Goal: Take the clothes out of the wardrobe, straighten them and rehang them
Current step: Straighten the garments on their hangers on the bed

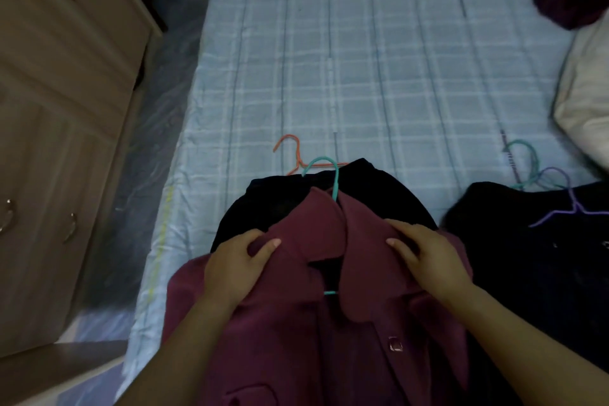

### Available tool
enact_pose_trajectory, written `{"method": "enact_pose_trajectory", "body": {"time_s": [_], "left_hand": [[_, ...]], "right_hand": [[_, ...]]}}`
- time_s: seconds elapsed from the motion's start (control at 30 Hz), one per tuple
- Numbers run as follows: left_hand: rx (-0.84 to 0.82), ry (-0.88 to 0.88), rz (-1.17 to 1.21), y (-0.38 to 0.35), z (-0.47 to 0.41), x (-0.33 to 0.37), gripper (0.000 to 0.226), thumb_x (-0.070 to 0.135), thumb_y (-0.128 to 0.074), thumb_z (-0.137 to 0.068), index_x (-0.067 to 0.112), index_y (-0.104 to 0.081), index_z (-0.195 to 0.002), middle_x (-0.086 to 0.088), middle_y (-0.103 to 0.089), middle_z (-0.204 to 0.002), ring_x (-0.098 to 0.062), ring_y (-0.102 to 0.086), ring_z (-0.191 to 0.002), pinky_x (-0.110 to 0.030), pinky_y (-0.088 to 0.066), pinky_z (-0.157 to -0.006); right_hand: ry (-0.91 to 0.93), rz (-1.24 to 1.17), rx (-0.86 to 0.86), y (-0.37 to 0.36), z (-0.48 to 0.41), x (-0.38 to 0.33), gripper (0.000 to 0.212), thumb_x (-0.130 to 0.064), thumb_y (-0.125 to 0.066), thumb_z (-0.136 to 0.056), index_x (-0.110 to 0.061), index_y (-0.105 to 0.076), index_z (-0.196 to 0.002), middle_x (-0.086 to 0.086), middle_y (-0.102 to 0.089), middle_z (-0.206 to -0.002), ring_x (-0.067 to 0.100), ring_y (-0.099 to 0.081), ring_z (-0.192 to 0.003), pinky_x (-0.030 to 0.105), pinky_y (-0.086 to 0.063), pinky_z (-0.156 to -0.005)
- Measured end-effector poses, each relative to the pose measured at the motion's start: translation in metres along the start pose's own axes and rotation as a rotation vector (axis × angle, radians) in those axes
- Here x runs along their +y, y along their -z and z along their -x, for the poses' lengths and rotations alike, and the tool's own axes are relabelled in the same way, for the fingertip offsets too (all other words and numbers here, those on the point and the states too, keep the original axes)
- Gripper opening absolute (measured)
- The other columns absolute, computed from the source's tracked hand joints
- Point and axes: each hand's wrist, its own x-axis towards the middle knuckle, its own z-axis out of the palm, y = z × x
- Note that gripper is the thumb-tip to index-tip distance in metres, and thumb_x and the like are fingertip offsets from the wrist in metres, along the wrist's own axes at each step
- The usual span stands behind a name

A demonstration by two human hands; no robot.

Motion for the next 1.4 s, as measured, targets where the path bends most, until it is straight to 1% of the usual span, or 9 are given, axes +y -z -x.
{"method": "enact_pose_trajectory", "body": {"time_s": [0.13,0.27,0.43,0.73,0.83,1.0,1.1,1.23,1.4], "left_hand": [[0.041,0.060,0.102,0.031,0.084,0.017,0.028,0.061,-0.058,-0.079,0.040,-0.063,-0.096,0.019,-0.066,-0.088,-0.001,-0.061,-0.083,-0.028,-0.051,-0.077],[0.160,0.044,0.108,0.062,0.185,0.037,0.012,0.050,-0.064,-0.081,0.040,-0.063,-0.088,0.024,-0.064,-0.080,0.011,-0.056,-0.076,-0.004,-0.038,-0.063],[0.355,0.043,0.080,0.080,0.318,0.051,0.016,0.047,-0.067,-0.081,0.031,-0.064,-0.079,0.018,-0.065,-0.077,0.000,-0.059,-0.074,-0.017,-0.039,-0.064],[0.646,-0.006,-0.114,0.143,0.475,0.073,0.026,0.054,-0.060,-0.078,0.038,-0.046,-0.063,0.021,-0.045,-0.055,0.008,-0.041,-0.056,-0.013,-0.028,-0.055],[0.642,-0.100,-0.159,0.153,0.488,0.065,0.031,0.061,-0.047,-0.078,0.034,-0.046,-0.064,0.019,-0.042,-0.057,0.002,-0.040,-0.055,-0.023,-0.028,-0.052],[0.637,-0.192,-0.138,0.162,0.495,0.029,0.045,0.064,-0.043,-0.077,0.022,-0.056,-0.066,0.008,-0.051,-0.077,-0.015,-0.049,-0.072,-0.033,-0.039,-0.064],[0.579,-0.219,-0.129,0.178,0.506,0.004,0.051,0.065,-0.039,-0.078,0.019,-0.057,-0.066,0.006,-0.054,-0.069,-0.019,-0.053,-0.067,-0.035,-0.039,-0.061],[0.521,-0.256,-0.024,0.193,0.515,-0.018,0.050,0.067,-0.041,-0.074,0.020,-0.060,-0.072,0.005,-0.058,-0.069,-0.018,-0.055,-0.069,-0.036,-0.041,-0.064],[0.343,-0.372,0.192,0.188,0.503,0.004,0.043,0.069,-0.050,-0.069,0.029,-0.061,-0.075,0.013,-0.063,-0.074,-0.018,-0.061,-0.074,-0.047,-0.049,-0.080]], "right_hand": [[0.078,-0.064,-0.007,0.028,0.051,-0.025,0.036,-0.031,-0.061,-0.087,-0.031,-0.059,-0.123,-0.005,-0.062,-0.085,0.007,-0.059,-0.080,0.029,-0.050,-0.076],[0.174,-0.156,0.002,0.056,0.117,-0.055,0.032,-0.032,-0.061,-0.087,-0.034,-0.062,-0.119,-0.010,-0.063,-0.091,0.002,-0.059,-0.086,0.026,-0.050,-0.082],[0.323,-0.210,0.058,0.086,0.205,-0.091,0.028,-0.029,-0.065,-0.084,-0.030,-0.066,-0.112,-0.008,-0.062,-0.090,0.005,-0.059,-0.086,0.029,-0.050,-0.080],[0.450,-0.423,0.154,0.090,0.333,-0.149,0.025,-0.027,-0.061,-0.082,-0.026,-0.068,-0.106,-0.018,-0.064,-0.091,0.001,-0.060,-0.089,0.027,-0.048,-0.083],[0.449,-0.415,0.208,0.096,0.357,-0.162,0.024,-0.019,-0.067,-0.084,-0.025,-0.069,-0.106,-0.016,-0.064,-0.089,0.000,-0.060,-0.087,0.022,-0.047,-0.081],[0.408,-0.346,0.311,0.089,0.397,-0.187,0.025,-0.016,-0.068,-0.082,-0.026,-0.070,-0.105,-0.010,-0.064,-0.085,0.002,-0.059,-0.081,0.021,-0.047,-0.076],[0.362,-0.327,0.388,0.068,0.433,-0.212,0.023,-0.027,-0.064,-0.082,-0.027,-0.070,-0.105,-0.011,-0.066,-0.086,0.003,-0.061,-0.081,0.024,-0.049,-0.075],[0.302,-0.320,0.499,0.056,0.473,-0.242,0.022,-0.023,-0.070,-0.082,-0.027,-0.071,-0.104,-0.011,-0.069,-0.092,0.003,-0.064,-0.087,0.024,-0.050,-0.081],[0.135,-0.338,0.675,0.081,0.525,-0.248,0.026,-0.021,-0.076,-0.074,-0.034,-0.069,-0.095,-0.024,-0.065,-0.091,-0.009,-0.061,-0.088,0.007,-0.043,-0.079]]}}
